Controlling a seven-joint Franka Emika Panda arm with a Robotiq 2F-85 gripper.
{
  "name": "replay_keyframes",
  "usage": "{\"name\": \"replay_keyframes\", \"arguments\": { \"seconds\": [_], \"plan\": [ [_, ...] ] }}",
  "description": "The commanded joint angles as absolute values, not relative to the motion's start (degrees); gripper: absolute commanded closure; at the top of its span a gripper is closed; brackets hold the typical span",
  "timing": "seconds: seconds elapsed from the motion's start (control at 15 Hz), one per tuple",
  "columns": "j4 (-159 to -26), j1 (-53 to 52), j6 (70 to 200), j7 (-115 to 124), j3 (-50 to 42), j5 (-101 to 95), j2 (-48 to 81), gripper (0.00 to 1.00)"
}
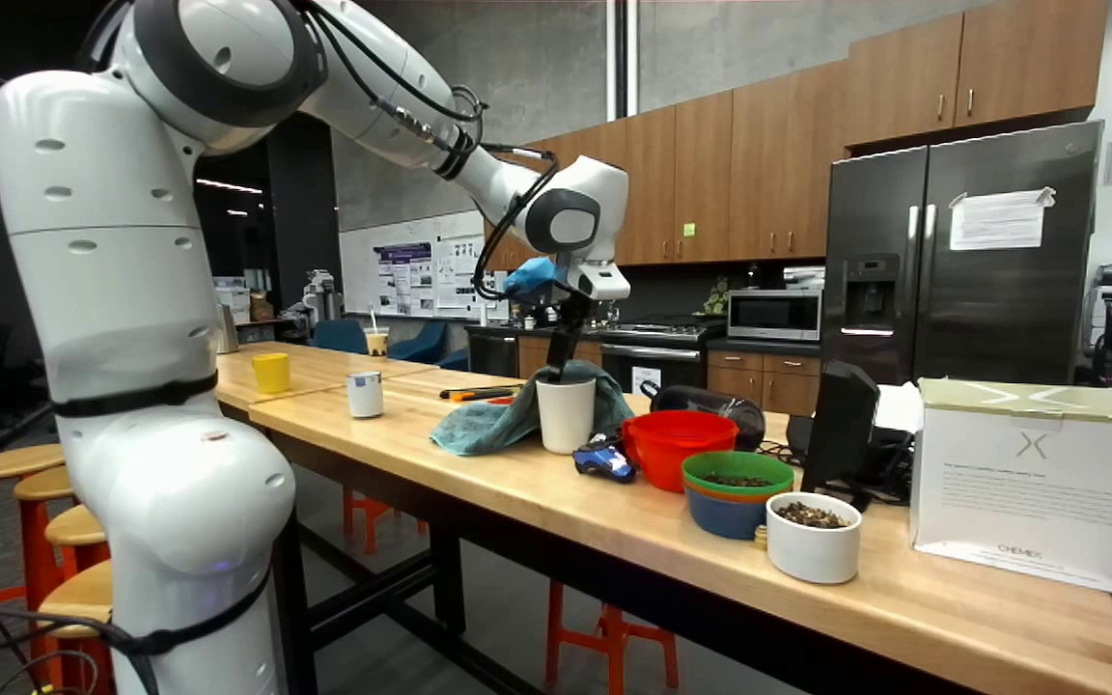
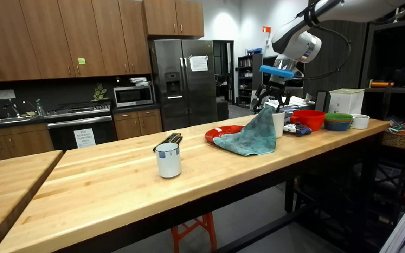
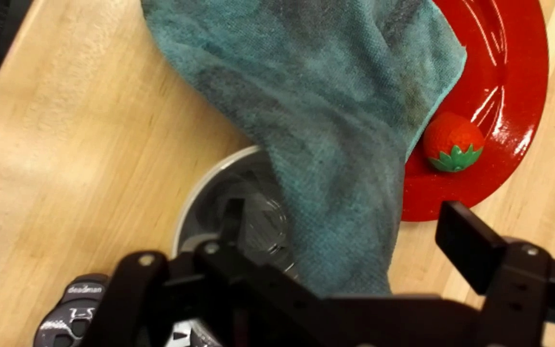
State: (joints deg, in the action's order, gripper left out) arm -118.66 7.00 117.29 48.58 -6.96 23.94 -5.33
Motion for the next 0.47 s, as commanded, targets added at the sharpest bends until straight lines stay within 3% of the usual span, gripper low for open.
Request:
{"name": "replay_keyframes", "arguments": {
  "seconds": [0.0,0.4],
  "plan": [
    [-118.7,6.9,117.0,48.0,-6.7,24.5,-5.4,0.0],
    [-119.2,6.7,117.3,48.4,-6.5,24.5,-5.2,0.0]
  ]
}}
